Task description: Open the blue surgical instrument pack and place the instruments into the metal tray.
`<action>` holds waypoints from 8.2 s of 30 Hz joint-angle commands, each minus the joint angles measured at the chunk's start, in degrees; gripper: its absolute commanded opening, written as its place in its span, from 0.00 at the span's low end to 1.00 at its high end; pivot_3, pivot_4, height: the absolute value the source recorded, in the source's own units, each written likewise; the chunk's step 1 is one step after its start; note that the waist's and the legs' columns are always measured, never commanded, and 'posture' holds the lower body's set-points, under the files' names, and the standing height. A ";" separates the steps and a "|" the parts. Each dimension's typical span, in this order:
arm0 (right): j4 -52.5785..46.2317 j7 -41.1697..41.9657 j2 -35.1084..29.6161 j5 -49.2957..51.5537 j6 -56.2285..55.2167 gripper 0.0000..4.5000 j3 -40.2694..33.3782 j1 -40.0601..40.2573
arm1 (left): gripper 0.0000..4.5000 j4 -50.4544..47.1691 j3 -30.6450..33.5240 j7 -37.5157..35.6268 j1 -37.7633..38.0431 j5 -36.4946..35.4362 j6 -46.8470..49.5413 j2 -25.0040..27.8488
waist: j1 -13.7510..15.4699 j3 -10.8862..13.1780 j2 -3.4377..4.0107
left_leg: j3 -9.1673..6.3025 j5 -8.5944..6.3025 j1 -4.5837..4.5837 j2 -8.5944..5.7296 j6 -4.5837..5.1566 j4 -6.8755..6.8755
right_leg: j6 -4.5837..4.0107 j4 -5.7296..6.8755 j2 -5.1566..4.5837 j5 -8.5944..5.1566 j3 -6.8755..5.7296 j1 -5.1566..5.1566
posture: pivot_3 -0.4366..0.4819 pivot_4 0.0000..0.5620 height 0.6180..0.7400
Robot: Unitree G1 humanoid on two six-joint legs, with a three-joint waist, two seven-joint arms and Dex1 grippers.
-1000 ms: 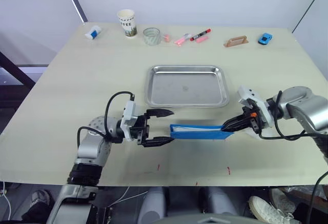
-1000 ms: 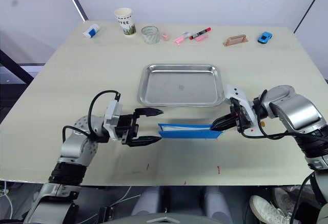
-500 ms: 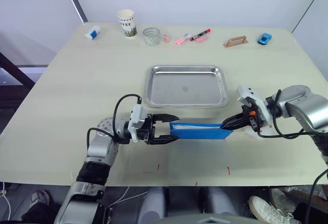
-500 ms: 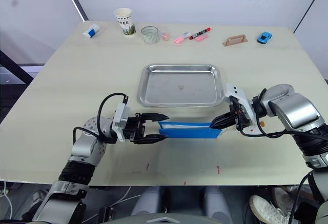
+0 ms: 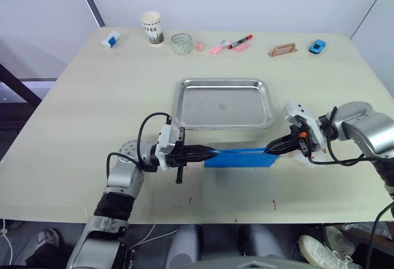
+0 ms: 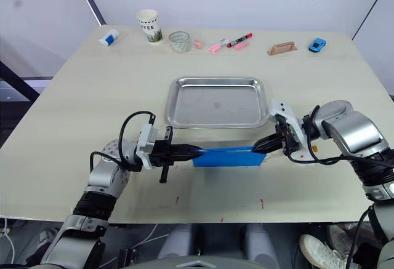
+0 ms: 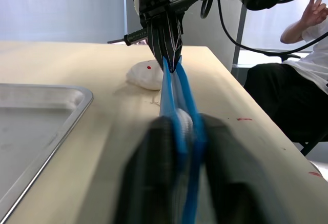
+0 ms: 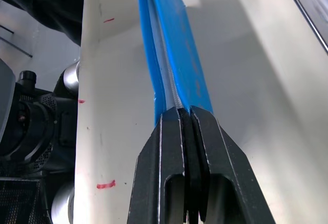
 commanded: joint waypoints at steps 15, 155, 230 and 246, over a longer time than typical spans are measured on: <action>-0.76 -1.24 1.58 0.14 -2.77 0.16 -4.18 2.03 | 0.00 0.13 0.04 0.19 -0.59 0.88 -3.24 0.00 | 0.01 0.00 0.00 | 0.00 0.00 0.00 0.00 0.00 0.00 | 0.00 0.00 0.00 0.00 0.00 0.00 | 0.48 0.27 1.00; -44.56 -30.30 2.35 21.25 -1.49 0.99 -23.48 31.85 | 0.00 -0.27 -3.66 8.62 -3.04 7.43 -5.87 2.34 | 0.24 0.03 0.11 | -0.50 0.00 -0.03 -0.05 0.01 -0.03 | 0.00 -0.12 0.00 -0.01 -0.14 0.16 | 0.48 0.27 1.00; 6.22 -4.55 14.26 -0.81 -37.47 0.00 -15.18 17.98 | 0.65 -12.47 4.69 9.16 2.30 -7.68 15.88 10.19 | -0.14 0.08 0.18 | -0.22 0.00 0.07 0.01 0.00 -0.03 | 0.00 -0.06 0.06 -0.01 -0.10 0.16 | 0.48 0.27 1.00; 7.04 -3.88 13.56 -1.51 -37.82 0.00 -15.21 17.56 | 0.98 -23.96 5.34 15.06 13.11 -10.62 32.13 15.82 | 0.33 0.14 0.27 | -0.12 0.01 0.08 0.00 -0.01 -0.05 | -0.02 -0.07 0.01 -0.02 -0.11 0.16 | 0.48 0.27 1.00</action>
